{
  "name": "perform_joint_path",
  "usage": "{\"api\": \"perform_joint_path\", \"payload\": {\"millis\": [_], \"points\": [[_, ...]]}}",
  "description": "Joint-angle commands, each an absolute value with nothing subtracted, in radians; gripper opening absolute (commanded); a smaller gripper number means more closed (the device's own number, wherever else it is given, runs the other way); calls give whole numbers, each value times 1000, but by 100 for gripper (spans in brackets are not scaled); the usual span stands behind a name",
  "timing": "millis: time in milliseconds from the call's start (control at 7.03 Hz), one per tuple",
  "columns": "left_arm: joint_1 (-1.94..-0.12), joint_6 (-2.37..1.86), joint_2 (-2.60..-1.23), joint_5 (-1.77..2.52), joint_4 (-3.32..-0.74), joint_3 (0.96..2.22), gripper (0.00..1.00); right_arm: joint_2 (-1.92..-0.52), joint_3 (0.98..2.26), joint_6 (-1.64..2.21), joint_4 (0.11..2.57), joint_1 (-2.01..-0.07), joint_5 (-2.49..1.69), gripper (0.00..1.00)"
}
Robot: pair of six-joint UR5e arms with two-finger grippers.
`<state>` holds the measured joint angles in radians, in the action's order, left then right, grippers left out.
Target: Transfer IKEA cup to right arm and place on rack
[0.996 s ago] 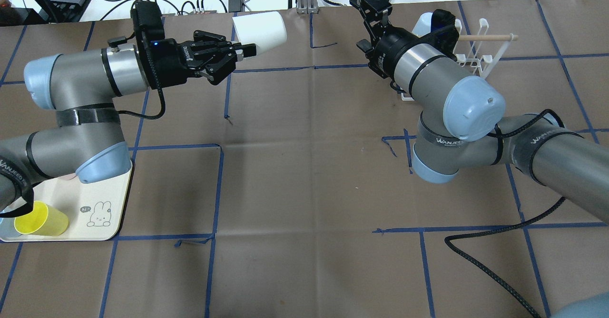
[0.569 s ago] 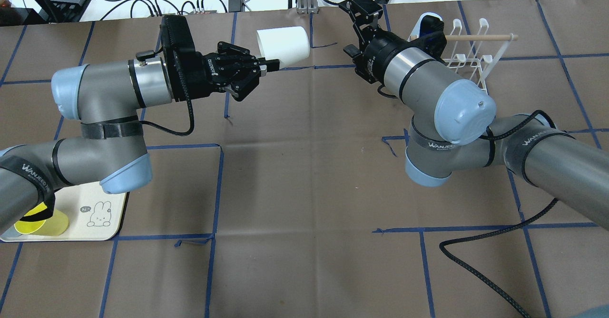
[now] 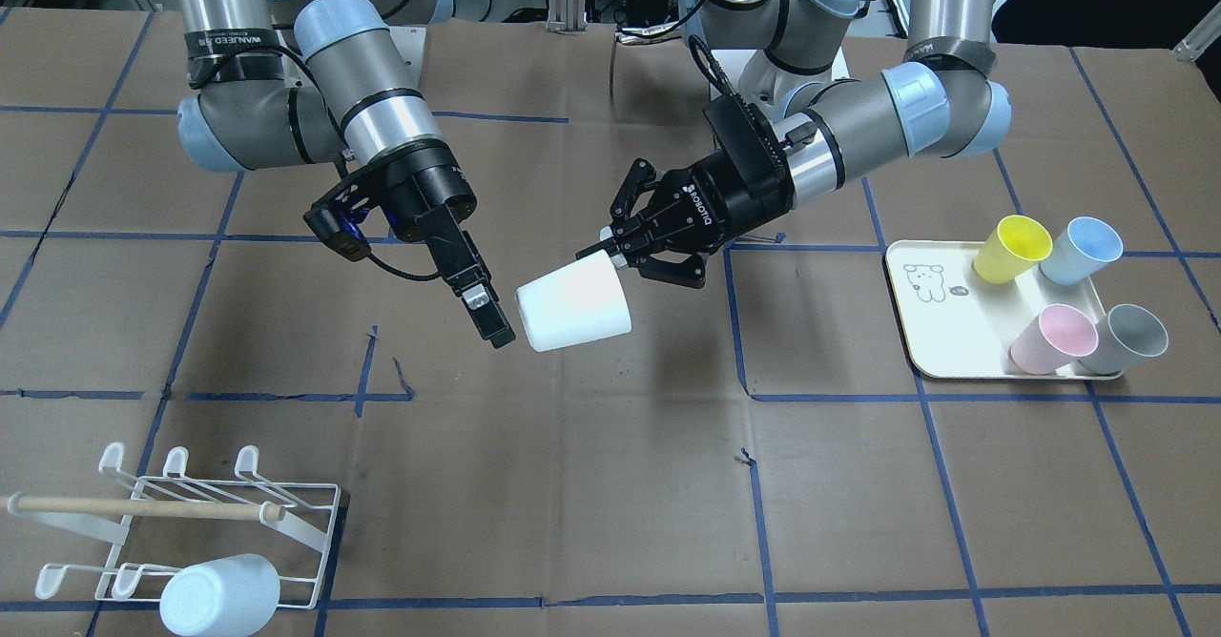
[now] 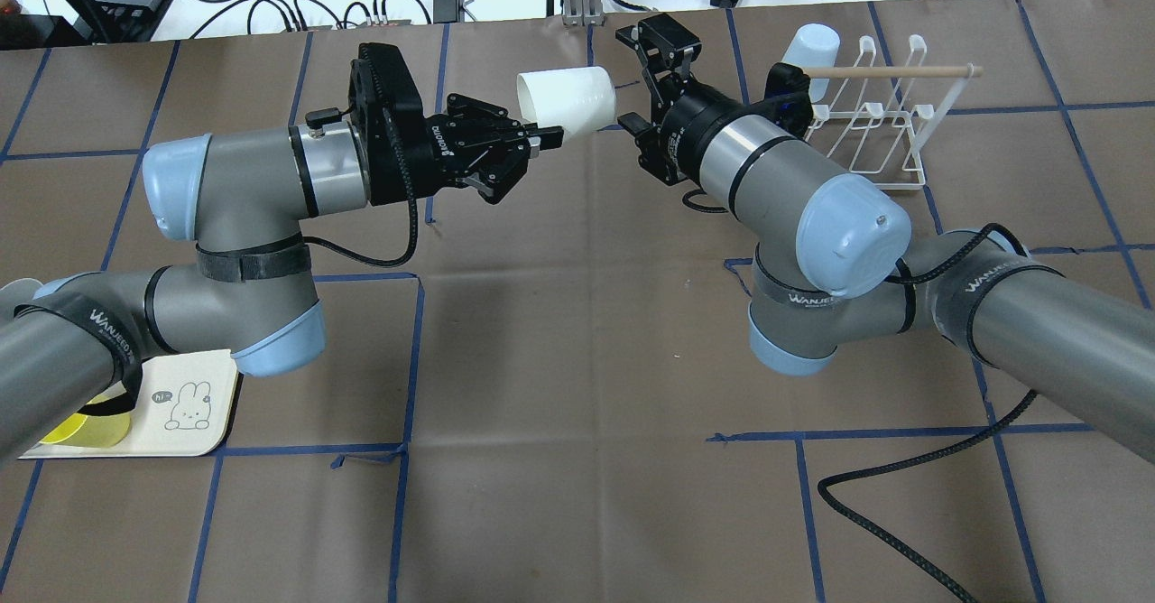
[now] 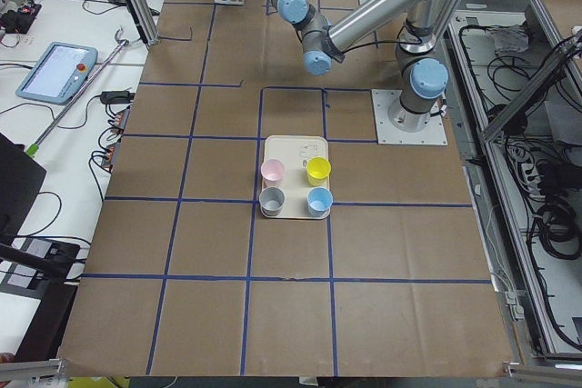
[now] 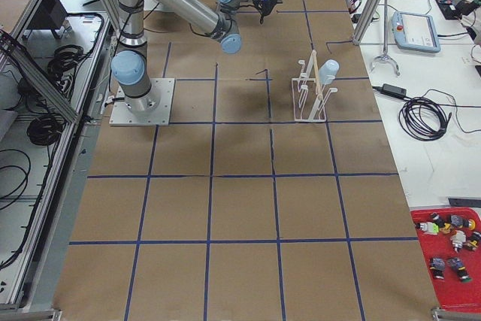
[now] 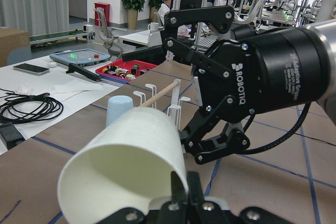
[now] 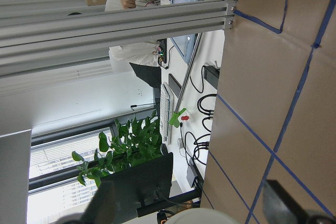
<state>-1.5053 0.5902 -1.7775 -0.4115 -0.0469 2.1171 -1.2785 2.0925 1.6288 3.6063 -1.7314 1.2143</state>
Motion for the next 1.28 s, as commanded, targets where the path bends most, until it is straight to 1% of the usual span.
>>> {"api": "perform_joint_path", "payload": {"millis": [0, 569, 1139], "points": [[-1500, 548, -1776, -403, -35, 2121, 2, -1278, 2120, 1626, 3606, -1727, 1212, 99], [-1502, 543, -1773, -403, -35, 2123, 3, -1279, 2080, 1637, 3606, -1733, 1215, 99], [-1502, 543, -1772, -405, -35, 2123, 3, -1269, 2071, 1635, 3606, -1756, 1219, 99]]}}
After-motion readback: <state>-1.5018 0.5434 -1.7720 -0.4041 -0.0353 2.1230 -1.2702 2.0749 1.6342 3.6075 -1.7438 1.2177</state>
